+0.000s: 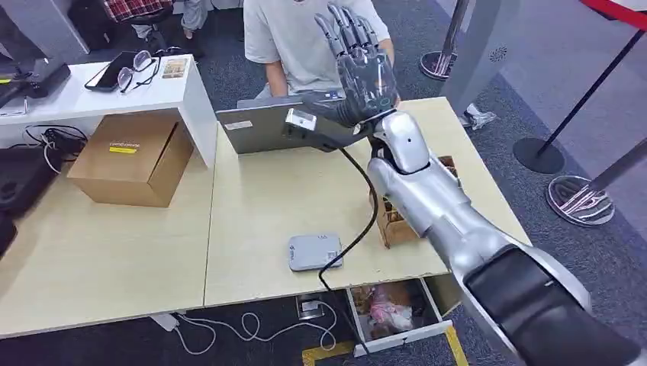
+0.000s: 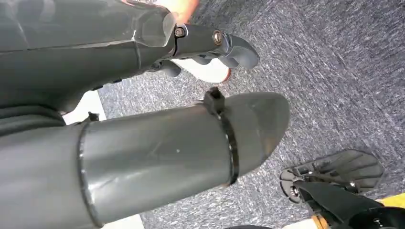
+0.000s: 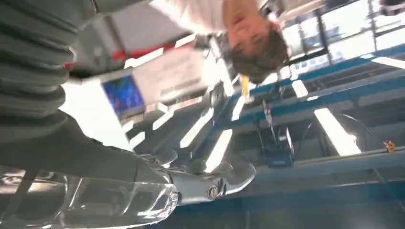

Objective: Pass the card to the sensor for recognition and then transmit it.

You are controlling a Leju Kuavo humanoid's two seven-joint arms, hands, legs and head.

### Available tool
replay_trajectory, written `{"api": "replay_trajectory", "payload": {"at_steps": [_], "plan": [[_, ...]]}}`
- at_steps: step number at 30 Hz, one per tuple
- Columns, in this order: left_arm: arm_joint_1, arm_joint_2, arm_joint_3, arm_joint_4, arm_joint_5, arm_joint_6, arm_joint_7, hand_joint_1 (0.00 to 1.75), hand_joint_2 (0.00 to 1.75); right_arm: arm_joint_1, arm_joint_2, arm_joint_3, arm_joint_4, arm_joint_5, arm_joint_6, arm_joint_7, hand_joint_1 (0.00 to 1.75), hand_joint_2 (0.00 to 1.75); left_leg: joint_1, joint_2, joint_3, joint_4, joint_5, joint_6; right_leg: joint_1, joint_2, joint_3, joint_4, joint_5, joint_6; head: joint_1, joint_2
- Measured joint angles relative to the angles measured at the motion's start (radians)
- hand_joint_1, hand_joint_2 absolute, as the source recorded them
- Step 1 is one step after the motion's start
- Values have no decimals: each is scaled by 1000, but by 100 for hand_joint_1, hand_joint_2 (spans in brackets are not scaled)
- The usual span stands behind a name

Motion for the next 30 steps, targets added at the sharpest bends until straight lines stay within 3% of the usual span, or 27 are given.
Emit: {"api": "replay_trajectory", "payload": {"at_steps": [4, 11, 18, 30], "plan": [[9, 0, 2, 0, 6, 10, -11, 0, 0, 134, -48, -10, -243, -162, 47, -9, 0, 0, 0, -1, -1, 0, 0, 0, 0, 0, 0, 0, 0, 0, 0, 0], [20, 0, 8, 0, 14, 16, -25, 0, 0, 369, -137, -38, -625, -272, 170, 20, 0, 0, 0, -1, -1, 0, -2, 1, 0, -1, -1, -1, -1, 1, 0, 0], [22, 0, 8, 0, 16, 14, -27, 0, 0, 527, -168, -101, -797, -302, 183, 8, 0, 0, 0, 0, -2, 0, -2, 1, 0, 0, -1, -1, -1, 1, 0, 0], [16, 0, 8, 0, 11, -6, -7, 0, 0, 739, -167, -200, -990, -338, 188, -21, 0, 0, 0, 0, -2, 0, -2, 1, 0, 0, -1, -1, -1, 1, 0, 0]]}}
